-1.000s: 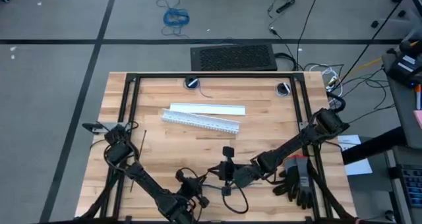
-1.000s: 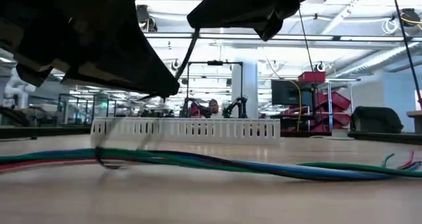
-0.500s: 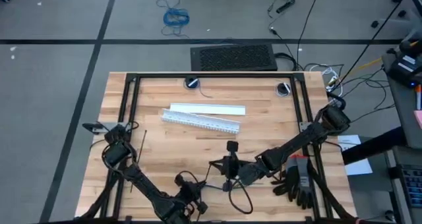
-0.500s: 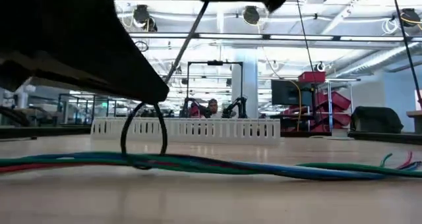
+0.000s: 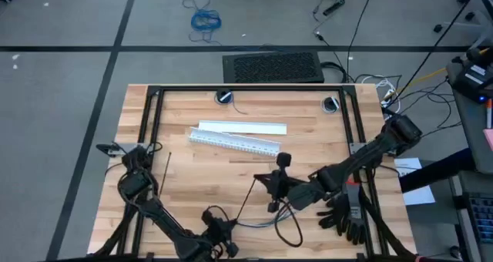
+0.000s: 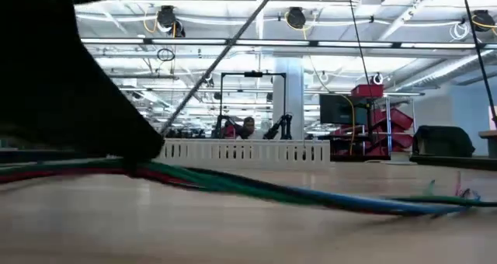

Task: Ziptie cables
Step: Wrap the cable wire using a zip tie

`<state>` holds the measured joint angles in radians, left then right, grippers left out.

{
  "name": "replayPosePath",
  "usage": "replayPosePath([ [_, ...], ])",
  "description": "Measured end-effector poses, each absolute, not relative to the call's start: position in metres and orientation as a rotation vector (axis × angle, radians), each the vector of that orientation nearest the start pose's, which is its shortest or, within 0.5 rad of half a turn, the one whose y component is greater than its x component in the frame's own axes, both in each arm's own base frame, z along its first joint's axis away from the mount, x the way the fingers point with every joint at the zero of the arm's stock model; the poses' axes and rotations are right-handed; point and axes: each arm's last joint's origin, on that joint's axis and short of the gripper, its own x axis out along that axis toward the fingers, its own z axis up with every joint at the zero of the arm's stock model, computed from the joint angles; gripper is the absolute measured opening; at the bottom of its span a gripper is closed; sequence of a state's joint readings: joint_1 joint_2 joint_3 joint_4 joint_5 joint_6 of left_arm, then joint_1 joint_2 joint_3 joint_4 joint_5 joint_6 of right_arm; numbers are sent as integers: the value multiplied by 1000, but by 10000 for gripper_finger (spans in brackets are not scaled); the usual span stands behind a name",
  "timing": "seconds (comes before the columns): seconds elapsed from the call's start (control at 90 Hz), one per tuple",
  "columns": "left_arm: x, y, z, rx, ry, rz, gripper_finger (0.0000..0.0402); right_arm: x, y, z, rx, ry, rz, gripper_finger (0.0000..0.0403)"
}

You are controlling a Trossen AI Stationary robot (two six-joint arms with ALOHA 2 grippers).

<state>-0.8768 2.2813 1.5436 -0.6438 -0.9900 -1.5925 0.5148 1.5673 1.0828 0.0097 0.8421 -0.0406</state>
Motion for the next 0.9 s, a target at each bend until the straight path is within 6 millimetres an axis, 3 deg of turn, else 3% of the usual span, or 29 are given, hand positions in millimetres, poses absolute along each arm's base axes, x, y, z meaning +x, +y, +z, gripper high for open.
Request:
replayPosePath([
  [0.211,294,-315,99,-399,474,624,8,307,145,268,-352,391,-328,0],
  [0.433,298,-312,99,-308,520,606,18,300,141,255,-345,545,-216,21],
  [0.6,309,-303,117,-228,548,578,89,291,144,245,-346,667,-134,102],
  [0.733,314,-295,136,-136,570,547,165,276,145,242,-400,759,-211,180],
  [0.822,314,-288,158,-97,582,527,205,268,152,246,-298,793,-186,212],
  [0.9,311,-283,180,-122,662,465,224,264,173,245,-154,792,-7,219],
])
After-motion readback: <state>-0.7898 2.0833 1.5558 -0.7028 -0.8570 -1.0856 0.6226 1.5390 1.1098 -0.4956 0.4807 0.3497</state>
